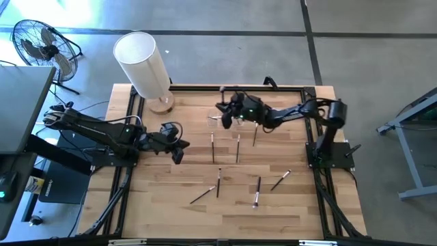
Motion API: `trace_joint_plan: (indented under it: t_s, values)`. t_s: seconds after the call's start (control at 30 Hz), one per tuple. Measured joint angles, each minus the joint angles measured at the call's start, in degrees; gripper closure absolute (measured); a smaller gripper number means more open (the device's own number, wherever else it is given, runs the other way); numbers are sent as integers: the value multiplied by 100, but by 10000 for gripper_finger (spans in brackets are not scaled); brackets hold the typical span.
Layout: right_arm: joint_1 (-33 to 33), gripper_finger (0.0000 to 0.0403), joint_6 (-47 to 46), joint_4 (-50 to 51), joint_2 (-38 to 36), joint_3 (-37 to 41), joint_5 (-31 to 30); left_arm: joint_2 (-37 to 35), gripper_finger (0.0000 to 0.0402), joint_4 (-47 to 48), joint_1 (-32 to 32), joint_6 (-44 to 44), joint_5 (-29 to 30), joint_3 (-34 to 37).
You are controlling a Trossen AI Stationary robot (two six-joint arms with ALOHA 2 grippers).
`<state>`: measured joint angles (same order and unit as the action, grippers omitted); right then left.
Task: Put items in baskets/containers
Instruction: Put the black blush brush into the transparent organizer
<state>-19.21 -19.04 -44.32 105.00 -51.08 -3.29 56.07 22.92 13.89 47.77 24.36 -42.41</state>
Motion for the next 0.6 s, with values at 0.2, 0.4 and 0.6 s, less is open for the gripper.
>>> trace_joint_plan:
  t_s: [0.2, 0.4, 0.6]
  values:
    - [-11, 374, 143, 110, 515, -354, -91, 1, 399, 13, 0, -13, 0, 0]
    - [-25, 374, 365, 395, 522, -340, -346, 0, 399, 18, -1, -15, -128, -2]
    - [-34, 345, 395, 894, 522, -337, -511, 0, 399, -3, 0, -146, -129, -2]
